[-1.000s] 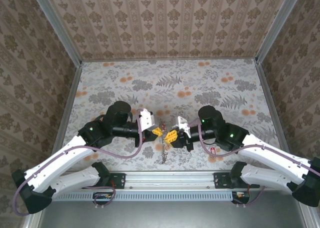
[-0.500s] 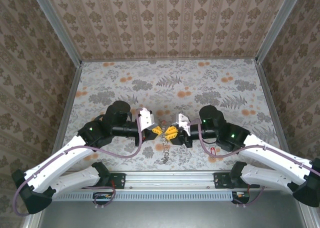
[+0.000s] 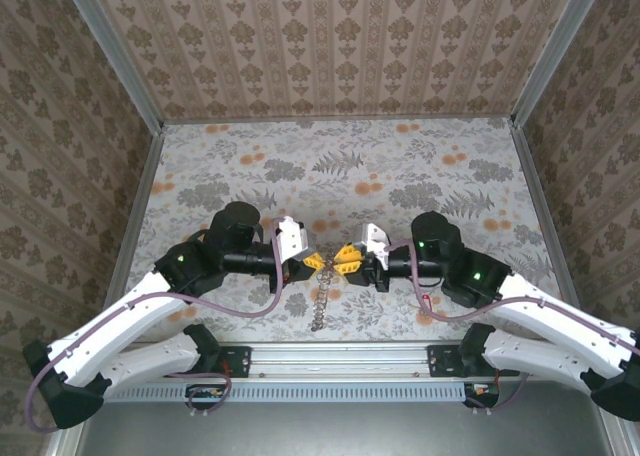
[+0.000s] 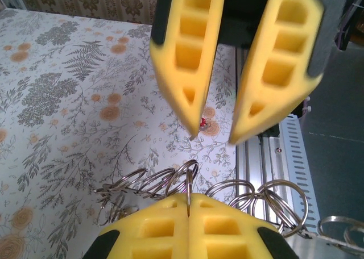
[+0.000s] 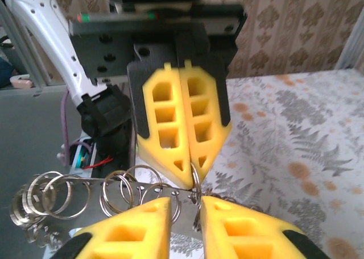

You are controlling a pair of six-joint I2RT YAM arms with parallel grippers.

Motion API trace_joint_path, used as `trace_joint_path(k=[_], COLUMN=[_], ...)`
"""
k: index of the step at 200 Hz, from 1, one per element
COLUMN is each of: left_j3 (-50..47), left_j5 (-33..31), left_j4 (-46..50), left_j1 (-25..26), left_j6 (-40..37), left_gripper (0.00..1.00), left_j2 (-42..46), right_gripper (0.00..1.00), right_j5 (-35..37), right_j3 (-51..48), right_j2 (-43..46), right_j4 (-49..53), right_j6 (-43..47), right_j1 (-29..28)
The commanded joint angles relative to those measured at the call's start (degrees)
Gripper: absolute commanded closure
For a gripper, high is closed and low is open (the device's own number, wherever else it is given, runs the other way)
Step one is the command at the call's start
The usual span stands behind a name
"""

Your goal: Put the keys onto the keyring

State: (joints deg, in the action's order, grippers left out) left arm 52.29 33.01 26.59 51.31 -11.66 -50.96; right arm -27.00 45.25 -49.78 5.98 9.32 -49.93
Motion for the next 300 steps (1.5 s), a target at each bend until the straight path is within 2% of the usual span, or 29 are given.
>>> trace_joint_path(k=[1, 116, 133, 148, 165, 215, 224, 259, 300], left_j3=[2.08, 2.78, 2.81, 2.79, 2.73, 0.9, 0.39, -0.52, -1.25], left_j5=[1.57, 3.37, 3.37, 3.37, 3.37, 3.37, 5.89, 8.15, 9.05], left_j4=[-2.14, -1.42, -1.45, -1.53, -1.64, -6.51, -7.84, -10.75, -12.49], left_j1=[0.0, 0.59, 0.55, 0.59, 0.63, 0.45, 0.36, 0.35, 0.18], left_j6=[-1.17, -1.92, -1.92, -1.88, -1.72, 0.21, 0.77, 2.08, 1.95], left_gripper=[1.0, 1.0, 1.0, 1.0, 1.0, 1.0, 1.0, 1.0, 1.0], left_j2=[0.7, -0.46, -0.53, -0.5, -0.6, 0.78, 1.09, 1.61, 2.31], right_gripper=[0.75, 0.77, 0.86, 1.0, 1.0, 1.0, 1.0, 1.0, 1.0], right_j5=[1.97, -0.79, -1.59, -1.82, -2.21, -3.13, -3.63, -5.14, -6.15], right_j3=[0.26, 3.0, 3.0, 2.91, 2.03, -4.43, -6.22, -10.65, -11.41], right_j2=[0.97, -6.14, -6.53, -6.6, -5.89, -0.75, -0.05, 0.97, 0.44], right_j4=[-1.72, -2.0, -1.86, -1.31, -1.85, -11.58, -15.76, -26.31, -28.4], right_j6=[0.87, 2.28, 2.58, 3.23, 3.8, 1.13, -0.87, -5.47, -6.6], right_j1=[-0.32, -0.46, -0.43, -0.5, -0.53, -0.67, -0.64, -0.63, -0.69])
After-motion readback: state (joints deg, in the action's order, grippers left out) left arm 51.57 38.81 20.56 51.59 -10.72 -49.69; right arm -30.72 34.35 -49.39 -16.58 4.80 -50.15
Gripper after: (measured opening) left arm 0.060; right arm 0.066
